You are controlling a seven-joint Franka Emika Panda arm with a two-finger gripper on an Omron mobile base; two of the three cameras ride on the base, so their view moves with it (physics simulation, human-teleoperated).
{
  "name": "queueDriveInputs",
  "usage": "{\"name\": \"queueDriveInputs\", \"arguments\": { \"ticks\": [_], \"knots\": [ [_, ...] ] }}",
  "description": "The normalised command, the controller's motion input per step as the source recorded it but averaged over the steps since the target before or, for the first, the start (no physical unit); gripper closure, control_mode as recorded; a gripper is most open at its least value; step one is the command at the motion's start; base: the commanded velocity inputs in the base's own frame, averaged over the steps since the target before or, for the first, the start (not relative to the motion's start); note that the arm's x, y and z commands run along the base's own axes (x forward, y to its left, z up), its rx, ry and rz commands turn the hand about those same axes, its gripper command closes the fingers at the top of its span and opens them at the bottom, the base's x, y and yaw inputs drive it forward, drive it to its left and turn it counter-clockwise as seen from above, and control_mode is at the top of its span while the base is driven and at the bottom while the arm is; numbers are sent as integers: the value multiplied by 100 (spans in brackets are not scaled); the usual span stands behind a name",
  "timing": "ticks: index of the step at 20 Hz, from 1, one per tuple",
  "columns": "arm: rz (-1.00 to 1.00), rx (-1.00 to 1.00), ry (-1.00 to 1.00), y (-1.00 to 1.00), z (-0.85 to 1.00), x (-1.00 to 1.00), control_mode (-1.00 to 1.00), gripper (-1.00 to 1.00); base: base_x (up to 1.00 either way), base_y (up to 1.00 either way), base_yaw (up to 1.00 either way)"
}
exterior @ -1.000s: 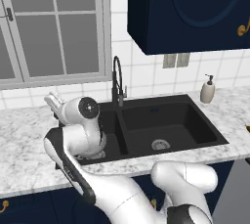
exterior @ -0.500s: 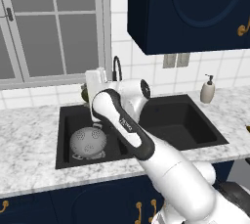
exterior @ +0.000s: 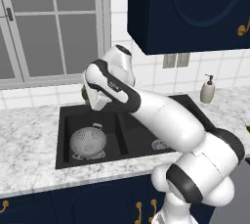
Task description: Put the colander in the sink, put the pear, mango in the colander, and turn on the sink faucet and pour water over the colander.
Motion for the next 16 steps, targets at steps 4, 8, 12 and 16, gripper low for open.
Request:
{"name": "queueDriveInputs", "arguments": {
  "ticks": [4, 8, 12, 16],
  "knots": [
    [-4, -49, 20, 19, -19, -10, -100, 100, 0, 0, 0],
    [0, -54, 10, 5, -77, -16, -100, 100, 0, 0, 0],
    [0, -24, 0, -27, -94, -42, -100, 100, 0, 0, 0],
    [0, -1, 0, -71, -72, -2, -100, 100, 0, 0, 0]
  ]
}}
